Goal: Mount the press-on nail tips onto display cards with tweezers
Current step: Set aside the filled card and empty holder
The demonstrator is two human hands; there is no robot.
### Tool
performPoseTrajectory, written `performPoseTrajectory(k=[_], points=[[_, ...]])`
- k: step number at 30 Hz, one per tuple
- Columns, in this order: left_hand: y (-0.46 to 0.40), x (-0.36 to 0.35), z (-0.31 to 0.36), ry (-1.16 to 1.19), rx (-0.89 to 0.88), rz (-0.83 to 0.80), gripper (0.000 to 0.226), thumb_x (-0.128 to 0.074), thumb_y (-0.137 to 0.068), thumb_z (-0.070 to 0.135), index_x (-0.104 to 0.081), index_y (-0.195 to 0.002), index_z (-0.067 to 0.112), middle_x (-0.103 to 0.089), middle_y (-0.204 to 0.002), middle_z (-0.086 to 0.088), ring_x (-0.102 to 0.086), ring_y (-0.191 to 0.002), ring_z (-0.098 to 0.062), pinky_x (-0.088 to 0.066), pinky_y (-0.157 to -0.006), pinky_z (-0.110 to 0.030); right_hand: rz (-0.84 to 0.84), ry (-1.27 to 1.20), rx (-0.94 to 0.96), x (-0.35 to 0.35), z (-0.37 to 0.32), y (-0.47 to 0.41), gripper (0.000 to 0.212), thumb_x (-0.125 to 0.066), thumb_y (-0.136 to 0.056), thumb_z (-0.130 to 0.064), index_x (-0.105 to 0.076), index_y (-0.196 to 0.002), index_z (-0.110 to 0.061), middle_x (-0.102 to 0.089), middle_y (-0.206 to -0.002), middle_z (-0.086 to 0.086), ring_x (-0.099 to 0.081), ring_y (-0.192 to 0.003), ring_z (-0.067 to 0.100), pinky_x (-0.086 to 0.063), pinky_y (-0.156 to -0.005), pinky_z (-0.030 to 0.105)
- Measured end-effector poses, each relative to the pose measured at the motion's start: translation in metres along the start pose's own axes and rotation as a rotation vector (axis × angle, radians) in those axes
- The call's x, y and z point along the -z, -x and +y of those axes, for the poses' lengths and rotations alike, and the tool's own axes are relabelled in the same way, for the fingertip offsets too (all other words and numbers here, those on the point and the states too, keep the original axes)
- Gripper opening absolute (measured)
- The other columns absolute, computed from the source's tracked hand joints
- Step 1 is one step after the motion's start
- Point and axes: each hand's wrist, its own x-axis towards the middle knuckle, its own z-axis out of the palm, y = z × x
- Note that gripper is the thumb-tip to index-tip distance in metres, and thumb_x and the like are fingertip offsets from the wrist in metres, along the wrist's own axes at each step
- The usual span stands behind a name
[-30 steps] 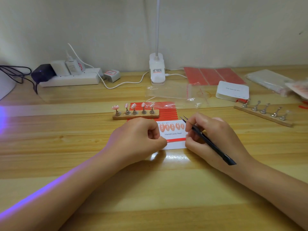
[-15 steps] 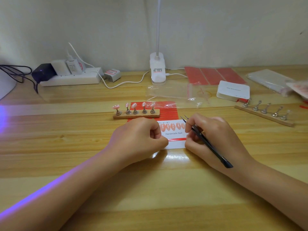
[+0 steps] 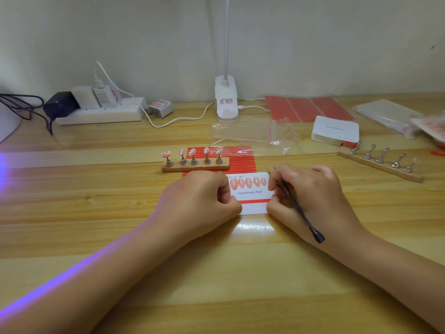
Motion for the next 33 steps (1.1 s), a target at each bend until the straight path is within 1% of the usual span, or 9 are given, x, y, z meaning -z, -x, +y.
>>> performPoseTrajectory(k=[3,7,9,14,17,20,23,27,33], points=[[0.001,0.001,-0.003,0.03,-0.025,-0.001,0.019,-0.054,-0.067,0.039,-0.047,-0.056,0.025,-0.05,-0.055,0.017,-0.045,-0.056,-0.002,-0.029,-0.05,-0.022,0.001,-0.075,-0.057,0.002,0.002,0.002,0.024,-0.063,-0.071,-0.007,-0.05,-0.078,-0.025,-0.054,-0.062,-0.01,-0.051,-0.066,0.003,-0.023,-0.084,0.019],[0.002,0.001,-0.004,0.016,-0.052,0.017,0.019,-0.05,-0.066,0.041,-0.044,-0.055,0.026,-0.05,-0.063,0.031,-0.045,-0.059,0.0,-0.027,-0.048,-0.021,0.132,-0.171,-0.006,0.003,0.0,0.002,0.019,-0.059,-0.075,-0.006,-0.051,-0.083,-0.022,-0.056,-0.069,-0.008,-0.048,-0.083,0.003,-0.021,-0.085,0.004],[0.003,-0.001,-0.005,0.01,-0.075,0.045,0.019,-0.049,-0.066,0.041,-0.041,-0.054,0.028,-0.051,-0.06,0.022,-0.045,-0.059,0.0,-0.026,-0.048,-0.02,0.186,-0.11,0.113,0.002,-0.005,0.002,0.007,-0.055,-0.076,-0.015,-0.056,-0.083,-0.016,-0.061,-0.069,-0.004,-0.045,-0.082,0.01,-0.024,-0.084,0.006],[0.008,-0.002,-0.006,-0.012,-0.201,0.125,0.017,-0.056,-0.074,0.031,-0.043,-0.063,0.03,-0.042,-0.06,0.013,-0.044,-0.061,-0.004,-0.034,-0.052,-0.025,0.177,0.039,0.298,-0.004,-0.012,0.004,0.019,-0.047,-0.084,-0.025,-0.063,-0.083,-0.015,-0.06,-0.061,-0.006,-0.042,-0.08,0.019,-0.017,-0.088,-0.003],[0.011,-0.003,-0.002,0.001,-0.336,0.145,0.004,-0.061,-0.079,0.024,-0.064,-0.082,0.025,-0.041,-0.067,0.015,-0.04,-0.062,-0.006,-0.041,-0.052,-0.027,0.134,0.068,0.355,-0.004,-0.007,0.004,0.022,-0.045,-0.089,-0.025,-0.065,-0.086,-0.017,-0.061,-0.06,-0.006,-0.052,-0.062,0.013,-0.034,-0.083,0.009],[0.012,-0.003,0.0,0.051,-0.405,0.127,0.018,-0.058,-0.078,0.027,-0.073,-0.086,0.022,-0.05,-0.075,0.013,-0.038,-0.063,-0.002,-0.045,-0.049,-0.028,0.136,0.126,0.418,-0.004,-0.005,0.005,0.025,-0.043,-0.092,-0.022,-0.066,-0.085,-0.017,-0.059,-0.058,-0.005,-0.057,-0.054,0.015,-0.042,-0.077,0.027],[0.013,-0.002,-0.002,0.006,-0.424,0.119,0.018,-0.059,-0.077,0.028,-0.075,-0.079,0.022,-0.058,-0.075,0.005,-0.046,-0.066,-0.006,-0.048,-0.048,-0.035,0.149,0.197,0.447,-0.003,-0.002,0.007,0.026,-0.043,-0.092,-0.02,-0.067,-0.081,-0.016,-0.058,-0.056,-0.007,-0.056,-0.052,0.014,-0.043,-0.085,0.028],[0.013,0.001,-0.002,-0.113,-0.466,0.154,0.016,-0.062,-0.075,0.03,-0.076,-0.074,0.024,-0.06,-0.072,0.006,-0.056,-0.067,-0.015,-0.048,-0.042,-0.033,0.061,0.203,0.449,0.0,0.004,0.009,0.015,-0.053,-0.086,-0.011,-0.066,-0.08,-0.011,-0.058,-0.054,-0.002,-0.054,-0.047,0.017,-0.038,-0.102,0.027],[0.019,0.005,-0.006,-0.092,-0.442,0.108,0.028,-0.05,-0.078,0.044,-0.073,-0.072,0.029,-0.06,-0.079,0.013,-0.054,-0.071,-0.007,-0.047,-0.047,-0.027,0.128,0.117,0.339,0.007,0.009,0.008,0.011,-0.058,-0.078,-0.01,-0.068,-0.074,-0.011,-0.052,-0.045,-0.004,-0.038,-0.038,0.015,-0.046,-0.098,0.035]])
